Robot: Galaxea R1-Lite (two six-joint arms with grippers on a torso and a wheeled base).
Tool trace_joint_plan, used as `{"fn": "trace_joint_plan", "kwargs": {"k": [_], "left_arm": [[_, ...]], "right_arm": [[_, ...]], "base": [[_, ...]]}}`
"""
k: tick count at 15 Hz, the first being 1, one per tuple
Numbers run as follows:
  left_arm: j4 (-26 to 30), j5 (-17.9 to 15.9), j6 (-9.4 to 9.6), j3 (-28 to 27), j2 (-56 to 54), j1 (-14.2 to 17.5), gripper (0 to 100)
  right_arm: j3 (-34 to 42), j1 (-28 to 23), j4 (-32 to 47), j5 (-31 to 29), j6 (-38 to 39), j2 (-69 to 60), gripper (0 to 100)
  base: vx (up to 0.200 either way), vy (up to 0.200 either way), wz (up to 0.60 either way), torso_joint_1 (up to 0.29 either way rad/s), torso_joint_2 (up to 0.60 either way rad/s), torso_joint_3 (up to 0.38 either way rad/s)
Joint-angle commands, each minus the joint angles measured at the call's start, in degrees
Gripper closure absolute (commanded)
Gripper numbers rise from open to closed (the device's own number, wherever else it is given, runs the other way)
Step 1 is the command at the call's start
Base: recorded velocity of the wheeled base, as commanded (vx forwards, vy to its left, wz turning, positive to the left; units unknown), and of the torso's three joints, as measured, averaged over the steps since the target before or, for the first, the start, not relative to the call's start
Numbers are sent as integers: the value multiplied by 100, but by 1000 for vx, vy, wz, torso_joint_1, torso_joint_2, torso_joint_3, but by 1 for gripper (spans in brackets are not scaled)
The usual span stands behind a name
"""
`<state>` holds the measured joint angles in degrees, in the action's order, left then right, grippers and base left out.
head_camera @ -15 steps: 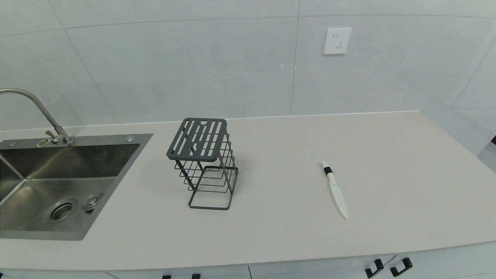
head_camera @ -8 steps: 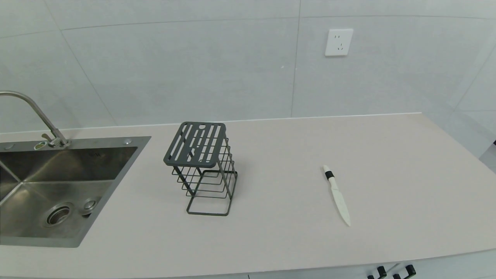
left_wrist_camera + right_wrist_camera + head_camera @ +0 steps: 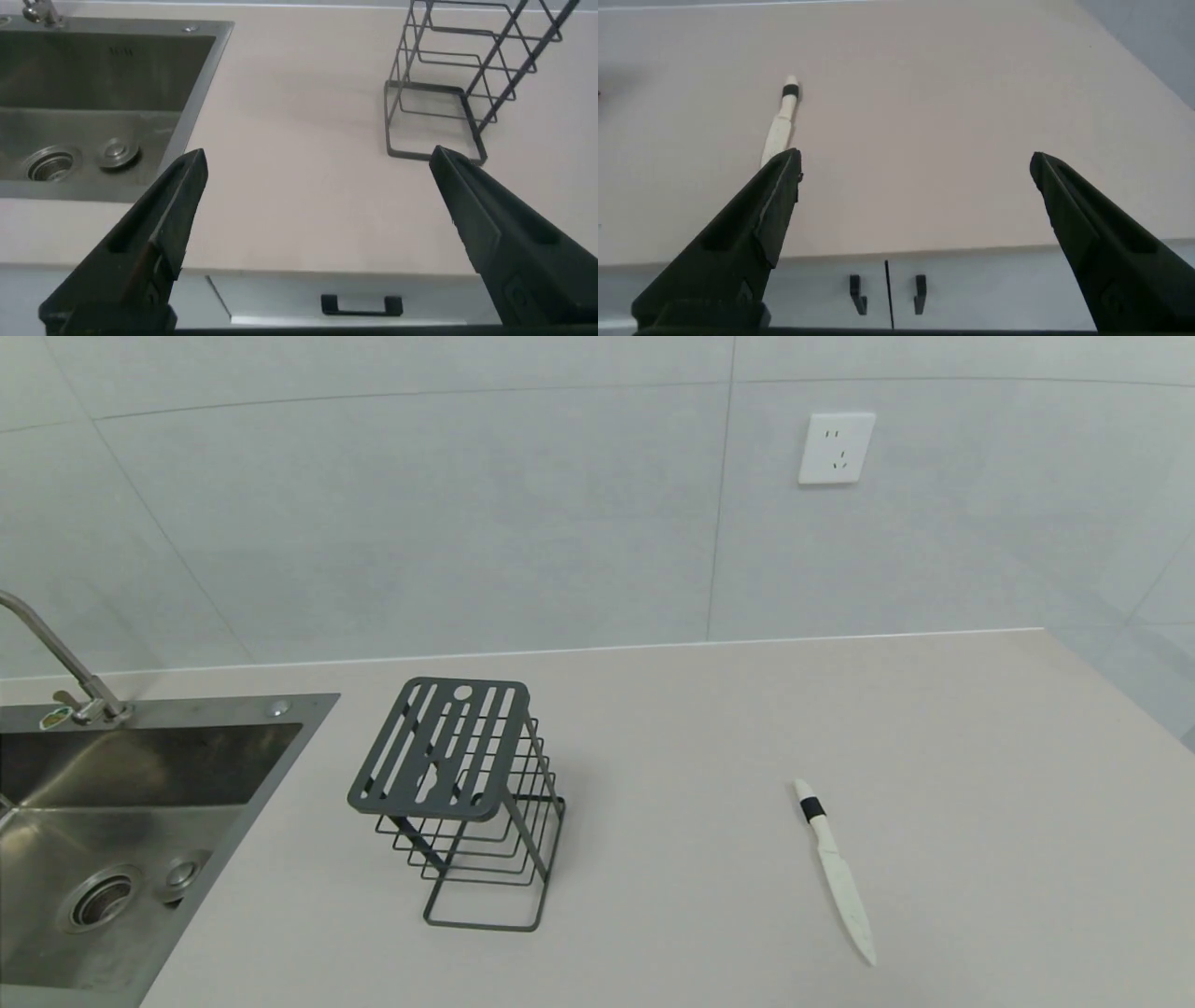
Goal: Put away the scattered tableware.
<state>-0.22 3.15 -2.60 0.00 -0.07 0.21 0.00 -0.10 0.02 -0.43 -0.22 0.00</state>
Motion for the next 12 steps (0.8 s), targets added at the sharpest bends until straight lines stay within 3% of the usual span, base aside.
{"fn": "trace_joint_plan", "kwargs": {"k": [1, 5, 10, 12], "left_arm": [[-4, 2, -4, 0, 7, 6, 0], [13, 2, 40, 0, 7, 6, 0], [-4, -7, 5, 0, 7, 6, 0], [4, -7, 14, 0, 7, 6, 0]], "right_arm": [[0, 1, -2, -1, -4, 0, 0], [0, 1, 6, 25, -119, 9, 0], [0, 1, -11, 16, -233, 9, 0], [0, 1, -767, 34, -215, 9, 0]], "base": [[0, 0, 0, 325, -110, 222], [0, 0, 0, 320, -127, 188], [0, 0, 0, 35, -16, 22], [0, 0, 0, 0, 0, 0]]}}
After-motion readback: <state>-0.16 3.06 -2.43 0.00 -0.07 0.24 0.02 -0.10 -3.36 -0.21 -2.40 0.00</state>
